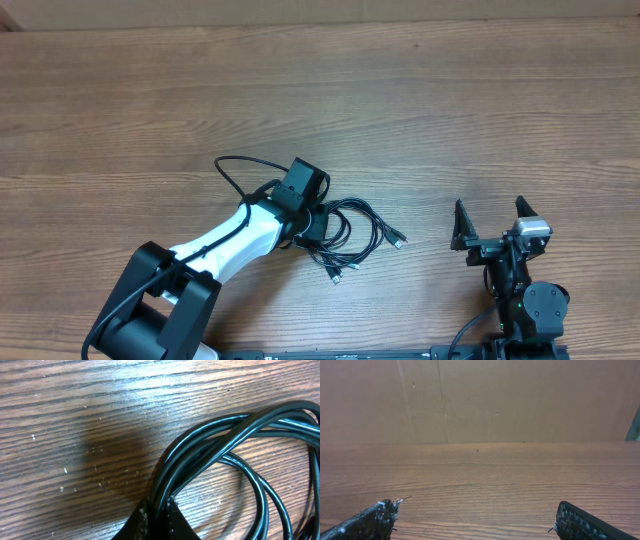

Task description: Untangle cables

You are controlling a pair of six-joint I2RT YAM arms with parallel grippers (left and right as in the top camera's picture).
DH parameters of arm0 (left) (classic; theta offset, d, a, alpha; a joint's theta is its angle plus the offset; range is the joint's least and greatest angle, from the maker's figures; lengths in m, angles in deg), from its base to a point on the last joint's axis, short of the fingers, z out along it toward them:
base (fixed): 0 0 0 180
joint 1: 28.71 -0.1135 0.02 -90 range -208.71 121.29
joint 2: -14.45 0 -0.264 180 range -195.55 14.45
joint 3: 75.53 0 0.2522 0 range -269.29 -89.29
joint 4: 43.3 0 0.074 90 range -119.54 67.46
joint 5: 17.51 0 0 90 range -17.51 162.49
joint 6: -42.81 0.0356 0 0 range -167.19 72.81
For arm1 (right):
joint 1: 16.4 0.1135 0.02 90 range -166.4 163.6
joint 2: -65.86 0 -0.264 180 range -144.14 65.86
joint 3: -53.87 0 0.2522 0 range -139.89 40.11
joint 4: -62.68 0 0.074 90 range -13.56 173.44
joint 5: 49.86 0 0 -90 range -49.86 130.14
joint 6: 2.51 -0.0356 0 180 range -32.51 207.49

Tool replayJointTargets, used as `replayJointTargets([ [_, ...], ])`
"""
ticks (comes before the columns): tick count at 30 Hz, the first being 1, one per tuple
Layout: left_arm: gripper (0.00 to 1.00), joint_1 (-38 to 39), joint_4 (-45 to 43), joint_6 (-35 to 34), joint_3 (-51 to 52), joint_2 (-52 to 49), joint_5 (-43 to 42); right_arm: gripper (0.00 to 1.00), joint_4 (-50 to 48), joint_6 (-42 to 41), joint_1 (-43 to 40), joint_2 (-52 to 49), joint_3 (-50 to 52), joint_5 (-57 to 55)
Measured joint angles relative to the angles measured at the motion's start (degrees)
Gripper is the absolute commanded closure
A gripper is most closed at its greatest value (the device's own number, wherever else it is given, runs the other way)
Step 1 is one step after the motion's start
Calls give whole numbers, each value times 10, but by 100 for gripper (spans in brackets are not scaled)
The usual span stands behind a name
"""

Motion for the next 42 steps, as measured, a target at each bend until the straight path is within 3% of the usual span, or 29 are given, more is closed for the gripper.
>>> replayJointTargets([
  [10,96,0,-1,0,-1,0,-7,0,0,0,0,0,0,0],
  [16,96,0,21,48,-28,10,-43,0,0,0,0,0,0,0],
  [27,96,9,55,163,-74,158,-98,0,0,0,0,0,0,0],
  [34,96,14,59,179,-74,240,-124,0,0,0,0,0,0,0],
  [42,96,15,59,177,-74,256,-138,0,0,2,0,0,0,-10],
])
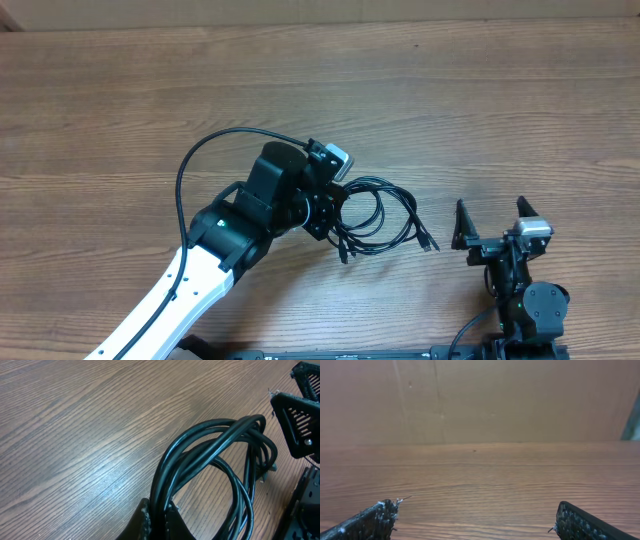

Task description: Untangle cables

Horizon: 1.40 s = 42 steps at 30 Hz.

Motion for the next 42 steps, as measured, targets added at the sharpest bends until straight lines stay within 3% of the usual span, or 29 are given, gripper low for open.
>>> replayJointTargets([
  [11,96,0,-12,0,0,0,-64,0,-4,-13,0,0,0,7],
  [20,96,0,3,0,0,0,-78,0,-4,-216,0,0,0,156],
  [25,96,0,17,0,0,0,-76,0,80,-265,0,0,-33,214],
  [35,96,0,25,5,0,0,-78,0,235,-271,0,-14,-217,247],
  [42,96,0,32,125,0,0,-174,0,290,-194,0,-83,-297,303],
])
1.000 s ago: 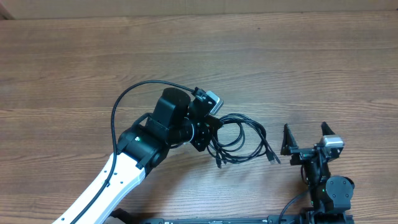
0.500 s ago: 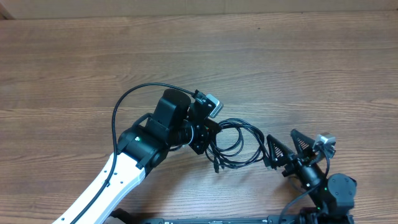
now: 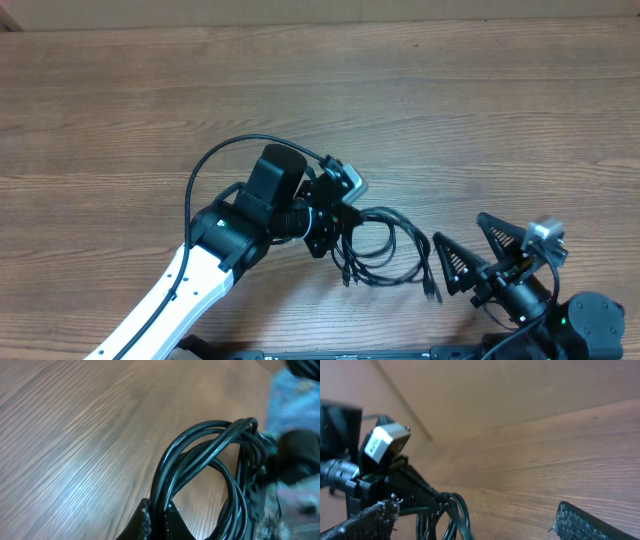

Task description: Untangle cables

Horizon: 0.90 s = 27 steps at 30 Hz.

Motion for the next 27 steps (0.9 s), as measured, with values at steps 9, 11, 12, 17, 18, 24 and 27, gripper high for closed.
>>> replayJointTargets([
  [9,96,0,2,121,0,0,-20,0,14,84,0,-49,-5,85],
  [11,96,0,-1,134,0,0,-20,3,14,97,0,-51,-5,101],
  [12,96,0,-3,138,0,0,-19,4,15,104,0,-51,-5,108],
  [17,96,0,-34,145,0,0,-18,15,38,141,0,-51,-5,126],
  [18,96,0,-42,144,0,0,-18,17,45,149,0,-51,-5,128],
  [24,96,0,-71,122,0,0,-18,32,66,192,0,-51,-5,135],
  [27,96,0,-80,108,0,0,-18,34,69,200,0,-51,-5,134],
])
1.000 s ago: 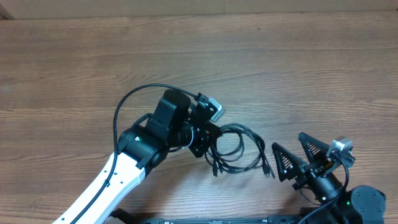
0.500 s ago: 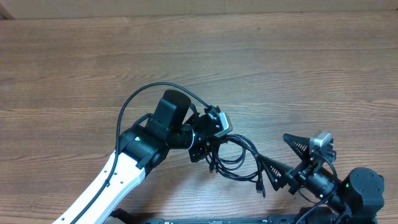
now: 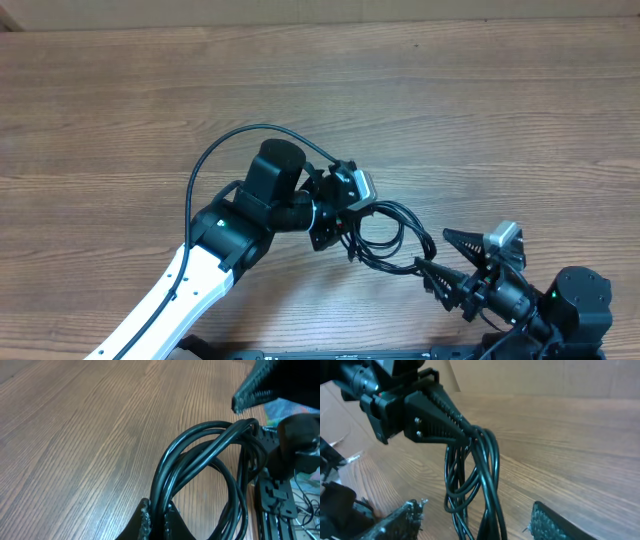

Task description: Untangle cables

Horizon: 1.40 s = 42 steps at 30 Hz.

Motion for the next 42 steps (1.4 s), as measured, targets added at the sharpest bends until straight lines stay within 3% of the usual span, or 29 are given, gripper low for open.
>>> replayJointTargets([
  [15,96,0,-40,-51,0,0,-11,45,0,11,0,0,0,0],
  [17,96,0,-44,-56,0,0,-11,50,0,12,0,0,0,2],
  [20,96,0,-44,-59,0,0,-11,65,-7,10,0,0,0,6],
  [23,96,0,-44,-63,0,0,-11,70,-21,12,0,0,0,16],
  [29,96,0,-44,-89,0,0,-5,71,-30,12,0,0,0,35],
  [42,96,0,-129,-231,0,0,29,72,-57,12,0,0,0,66],
])
